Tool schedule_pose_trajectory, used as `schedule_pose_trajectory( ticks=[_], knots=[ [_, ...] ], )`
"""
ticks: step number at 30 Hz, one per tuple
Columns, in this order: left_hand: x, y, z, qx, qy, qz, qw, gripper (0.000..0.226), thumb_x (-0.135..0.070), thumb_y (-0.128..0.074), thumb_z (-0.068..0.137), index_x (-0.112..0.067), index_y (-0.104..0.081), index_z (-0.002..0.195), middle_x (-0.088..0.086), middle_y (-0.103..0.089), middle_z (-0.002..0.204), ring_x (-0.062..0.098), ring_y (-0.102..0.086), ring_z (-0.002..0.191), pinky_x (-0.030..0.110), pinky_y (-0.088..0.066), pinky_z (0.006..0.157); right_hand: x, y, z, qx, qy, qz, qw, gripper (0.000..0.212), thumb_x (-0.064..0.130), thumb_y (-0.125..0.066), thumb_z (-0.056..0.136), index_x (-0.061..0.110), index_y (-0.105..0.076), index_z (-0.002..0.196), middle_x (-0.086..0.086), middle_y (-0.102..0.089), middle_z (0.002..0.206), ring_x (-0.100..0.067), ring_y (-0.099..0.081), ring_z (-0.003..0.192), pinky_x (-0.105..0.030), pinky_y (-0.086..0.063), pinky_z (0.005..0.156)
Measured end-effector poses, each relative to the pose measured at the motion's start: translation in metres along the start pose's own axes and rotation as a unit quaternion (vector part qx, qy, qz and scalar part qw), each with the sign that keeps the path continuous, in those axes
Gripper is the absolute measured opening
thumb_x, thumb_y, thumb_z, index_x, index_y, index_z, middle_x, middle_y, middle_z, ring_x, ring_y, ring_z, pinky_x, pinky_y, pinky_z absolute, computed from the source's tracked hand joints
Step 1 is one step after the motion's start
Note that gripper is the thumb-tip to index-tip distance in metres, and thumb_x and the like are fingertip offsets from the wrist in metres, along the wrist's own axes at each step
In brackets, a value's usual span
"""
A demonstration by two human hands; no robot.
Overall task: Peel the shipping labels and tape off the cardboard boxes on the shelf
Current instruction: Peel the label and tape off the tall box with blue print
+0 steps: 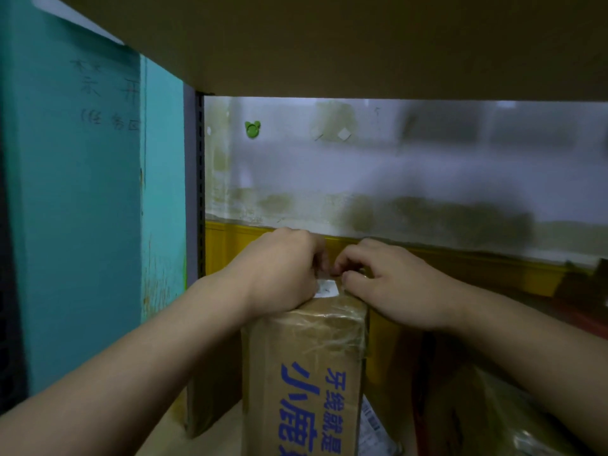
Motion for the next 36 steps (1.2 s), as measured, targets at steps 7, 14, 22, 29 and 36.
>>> schedule_pose_trajectory(
  ticks=[7,14,22,29,36],
  knots=[
    [-0.0042,-0.0006,-0.0017,-0.017,-0.007,0.022,1.0,0.019,-0.019,-0.05,0.085,-0.027,-0.066,0.093,0.003,-0.067,0.09,0.026,-0.06,0.089,0.038,-0.052,0.074,-0.0005,-0.0011,-0.002,0.008,-0.002,0.007,1.0,0.02,0.027,-0.051,0.095,0.023,-0.064,0.11,0.0,-0.053,0.107,-0.009,-0.048,0.099,-0.016,-0.032,0.071],
    [-0.0009,-0.0014,-0.0024,0.001,0.017,-0.006,1.0,0.024,-0.011,-0.051,0.081,-0.027,-0.065,0.09,-0.005,-0.063,0.084,0.021,-0.058,0.088,0.033,-0.048,0.073,-0.0017,-0.0005,-0.0014,0.004,0.005,0.01,1.0,0.02,0.026,-0.052,0.094,0.024,-0.064,0.109,0.002,-0.053,0.105,-0.007,-0.047,0.097,-0.004,-0.03,0.073],
    [0.0018,0.0026,-0.0053,-0.028,0.027,0.031,0.999,0.017,-0.014,-0.051,0.084,-0.03,-0.057,0.08,-0.006,-0.053,0.097,0.023,-0.056,0.093,0.039,-0.048,0.076,-0.0008,-0.0007,-0.0006,0.011,0.007,0.007,1.0,0.021,0.028,-0.05,0.096,0.024,-0.063,0.112,0.004,-0.053,0.108,-0.006,-0.047,0.1,-0.004,-0.03,0.073],
    [0.0008,0.0055,-0.0073,-0.05,0.031,0.093,0.994,0.016,-0.021,-0.051,0.087,-0.024,-0.065,0.094,-0.002,-0.06,0.102,0.026,-0.059,0.096,0.036,-0.048,0.073,-0.0004,-0.0018,-0.0008,0.012,0.001,0.013,1.0,0.021,0.028,-0.05,0.095,0.025,-0.064,0.111,0.004,-0.053,0.108,-0.007,-0.049,0.103,-0.019,-0.032,0.078],
    [0.002,0.0026,-0.0071,-0.004,0.064,0.021,0.998,0.02,-0.01,-0.051,0.08,-0.026,-0.062,0.083,-0.002,-0.065,0.089,0.025,-0.061,0.089,0.041,-0.053,0.078,-0.0019,-0.0007,-0.0003,0.011,-0.001,0.011,1.0,0.022,0.028,-0.05,0.095,0.025,-0.064,0.112,0.004,-0.054,0.109,-0.006,-0.047,0.101,-0.001,-0.029,0.073]
  ],
)
Point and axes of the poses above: each hand's wrist, its own z-axis towards the middle knuckle, its own y-axis out of the back of the hand, x = y × z, the point moved 8 cm from there along z, towards the middle knuckle
